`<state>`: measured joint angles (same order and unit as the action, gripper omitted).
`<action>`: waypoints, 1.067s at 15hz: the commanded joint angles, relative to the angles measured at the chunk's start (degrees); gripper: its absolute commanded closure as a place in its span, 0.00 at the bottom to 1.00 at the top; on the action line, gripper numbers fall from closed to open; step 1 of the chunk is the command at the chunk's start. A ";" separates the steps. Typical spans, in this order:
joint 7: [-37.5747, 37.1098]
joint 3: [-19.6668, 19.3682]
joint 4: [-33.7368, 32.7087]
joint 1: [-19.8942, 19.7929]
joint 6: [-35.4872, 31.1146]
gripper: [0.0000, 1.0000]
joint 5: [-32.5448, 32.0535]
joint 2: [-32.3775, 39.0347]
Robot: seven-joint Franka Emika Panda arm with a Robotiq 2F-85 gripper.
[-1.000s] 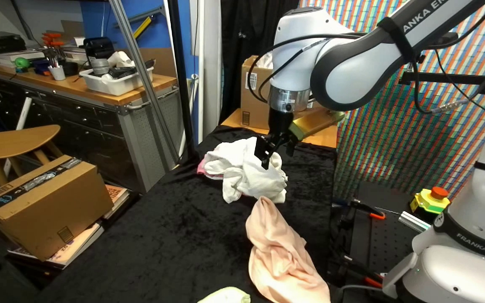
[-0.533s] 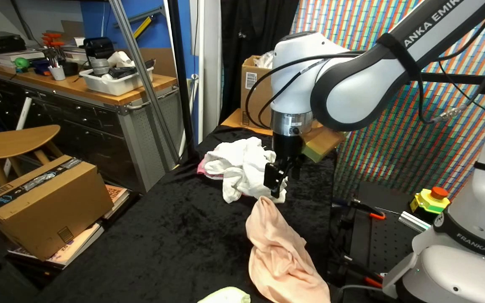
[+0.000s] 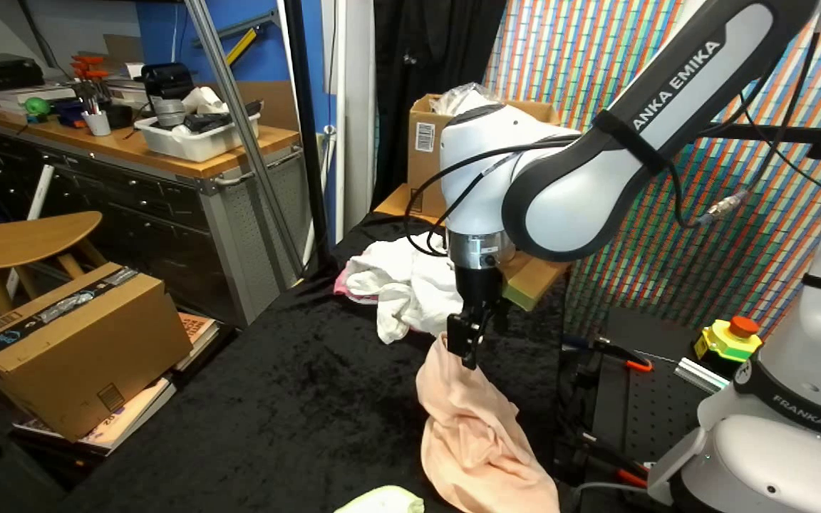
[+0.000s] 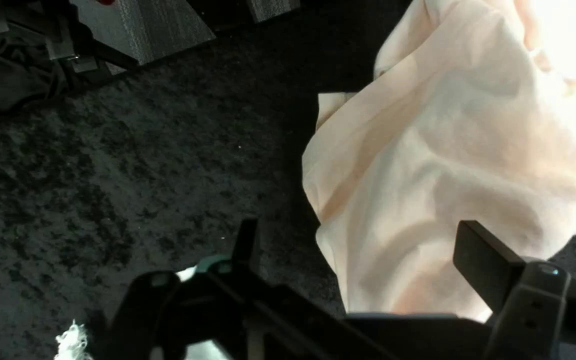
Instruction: Pile up all the objects on the black table
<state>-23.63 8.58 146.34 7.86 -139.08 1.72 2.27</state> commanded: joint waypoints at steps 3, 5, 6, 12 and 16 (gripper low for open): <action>0.80 0.62 -4.18 1.62 -0.54 0.00 2.64 5.04; 1.25 1.17 -5.18 2.15 -0.14 0.00 5.40 5.89; 1.40 1.46 -5.68 2.36 -0.03 0.00 6.88 6.35; 6.03 4.09 -7.70 2.75 -0.03 0.00 19.34 8.78; 6.52 4.49 -7.85 3.30 -1.91 0.00 22.40 10.83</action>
<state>-17.78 12.96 139.50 10.49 -139.15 22.37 11.08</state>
